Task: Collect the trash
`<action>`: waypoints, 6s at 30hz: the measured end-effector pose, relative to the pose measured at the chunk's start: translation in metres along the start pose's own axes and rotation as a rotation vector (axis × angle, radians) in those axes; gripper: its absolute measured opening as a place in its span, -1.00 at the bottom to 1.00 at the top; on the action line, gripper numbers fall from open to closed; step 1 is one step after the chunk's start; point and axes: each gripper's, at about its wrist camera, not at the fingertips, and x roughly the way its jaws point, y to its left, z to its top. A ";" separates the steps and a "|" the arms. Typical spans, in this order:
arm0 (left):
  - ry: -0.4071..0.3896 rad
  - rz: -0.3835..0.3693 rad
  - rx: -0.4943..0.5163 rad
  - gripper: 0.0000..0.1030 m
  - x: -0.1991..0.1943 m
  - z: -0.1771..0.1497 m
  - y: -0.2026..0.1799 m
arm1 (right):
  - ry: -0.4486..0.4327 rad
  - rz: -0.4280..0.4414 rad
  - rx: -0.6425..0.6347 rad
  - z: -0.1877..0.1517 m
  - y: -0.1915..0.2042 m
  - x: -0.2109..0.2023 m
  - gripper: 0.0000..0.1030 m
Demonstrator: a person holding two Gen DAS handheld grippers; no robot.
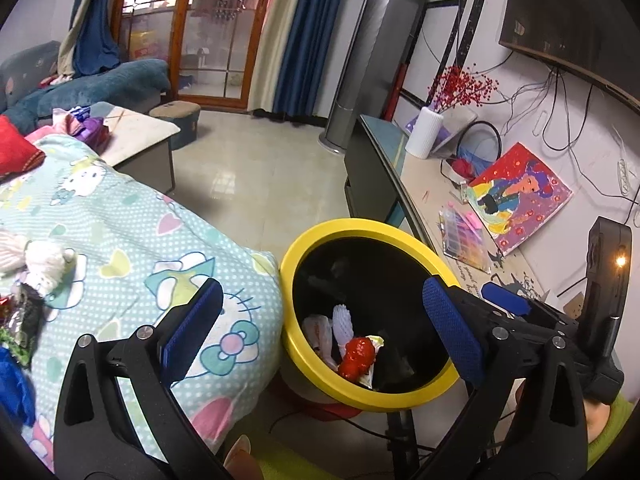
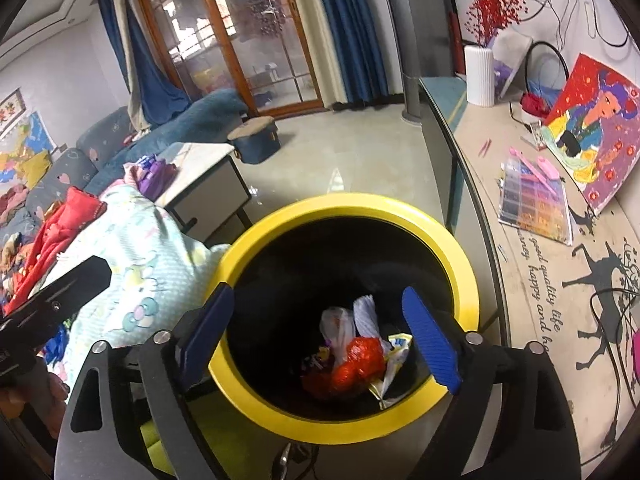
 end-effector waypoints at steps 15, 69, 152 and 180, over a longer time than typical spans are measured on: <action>-0.090 0.027 -0.038 0.78 -0.035 0.000 0.016 | -0.077 0.002 -0.123 -0.004 0.045 -0.024 0.64; -0.342 0.434 -0.316 0.79 -0.167 -0.030 0.166 | -0.041 0.251 -0.464 -0.028 0.224 -0.037 0.64; -0.227 0.337 -0.579 -0.50 -0.180 -0.076 0.270 | 0.286 0.449 -0.586 -0.076 0.314 0.027 -0.86; -0.242 0.205 -0.396 -0.51 -0.167 -0.044 0.188 | 0.135 0.342 -0.406 -0.015 0.239 0.012 -0.86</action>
